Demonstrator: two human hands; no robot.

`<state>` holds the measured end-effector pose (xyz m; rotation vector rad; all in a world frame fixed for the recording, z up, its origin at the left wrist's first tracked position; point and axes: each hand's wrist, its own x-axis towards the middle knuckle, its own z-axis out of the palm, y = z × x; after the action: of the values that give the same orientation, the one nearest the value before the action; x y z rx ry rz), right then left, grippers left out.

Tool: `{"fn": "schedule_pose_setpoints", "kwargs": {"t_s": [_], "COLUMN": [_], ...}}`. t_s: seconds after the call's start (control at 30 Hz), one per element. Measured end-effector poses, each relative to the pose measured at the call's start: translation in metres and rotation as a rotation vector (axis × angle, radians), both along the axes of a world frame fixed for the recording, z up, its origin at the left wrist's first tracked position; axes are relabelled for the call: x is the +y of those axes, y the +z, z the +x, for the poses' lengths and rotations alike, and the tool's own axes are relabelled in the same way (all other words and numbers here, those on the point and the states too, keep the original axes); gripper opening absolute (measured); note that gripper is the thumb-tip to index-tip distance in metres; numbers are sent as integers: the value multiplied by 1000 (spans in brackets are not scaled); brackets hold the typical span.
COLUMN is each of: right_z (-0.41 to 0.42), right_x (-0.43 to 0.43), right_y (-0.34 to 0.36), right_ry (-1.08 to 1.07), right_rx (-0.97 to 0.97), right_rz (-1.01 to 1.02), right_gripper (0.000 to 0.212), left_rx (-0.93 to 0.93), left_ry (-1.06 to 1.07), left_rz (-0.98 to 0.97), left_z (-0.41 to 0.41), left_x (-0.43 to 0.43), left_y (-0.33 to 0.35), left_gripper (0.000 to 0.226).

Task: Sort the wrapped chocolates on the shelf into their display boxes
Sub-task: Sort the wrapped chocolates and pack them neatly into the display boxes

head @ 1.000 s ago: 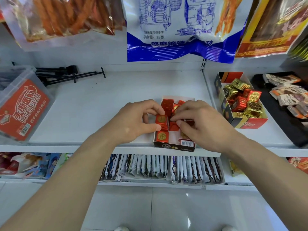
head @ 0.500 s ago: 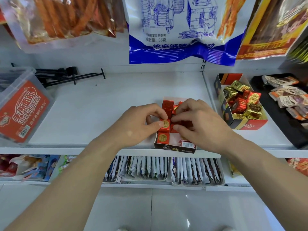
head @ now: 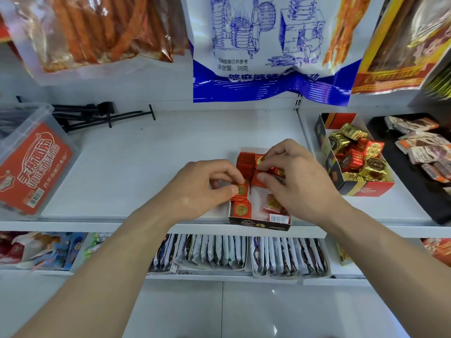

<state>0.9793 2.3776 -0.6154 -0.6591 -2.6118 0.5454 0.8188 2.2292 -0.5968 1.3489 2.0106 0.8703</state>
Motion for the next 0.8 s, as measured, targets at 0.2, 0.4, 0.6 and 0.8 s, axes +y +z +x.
{"fn": "schedule_pose_setpoints", "kwargs": {"t_s": [0.2, 0.4, 0.6, 0.8], "right_z": [-2, -3, -7, -9], "right_x": [4, 4, -3, -7], "right_y": [3, 7, 2, -4], "right_ry": [89, 170, 110, 41], "right_rx": [-68, -135, -119, -77], "right_rz": [-10, -22, 33, 33], "right_gripper": [15, 14, 12, 12], "left_rx": [-29, -54, -64, -68], "left_ry": [19, 20, 24, 31], "left_rz": [16, 28, 20, 22], "left_z": [-1, -3, -5, -4], "left_x": [-1, -3, -3, -2], "left_y": [-1, -2, -2, -3], "left_gripper": [15, 14, 13, 12]}}
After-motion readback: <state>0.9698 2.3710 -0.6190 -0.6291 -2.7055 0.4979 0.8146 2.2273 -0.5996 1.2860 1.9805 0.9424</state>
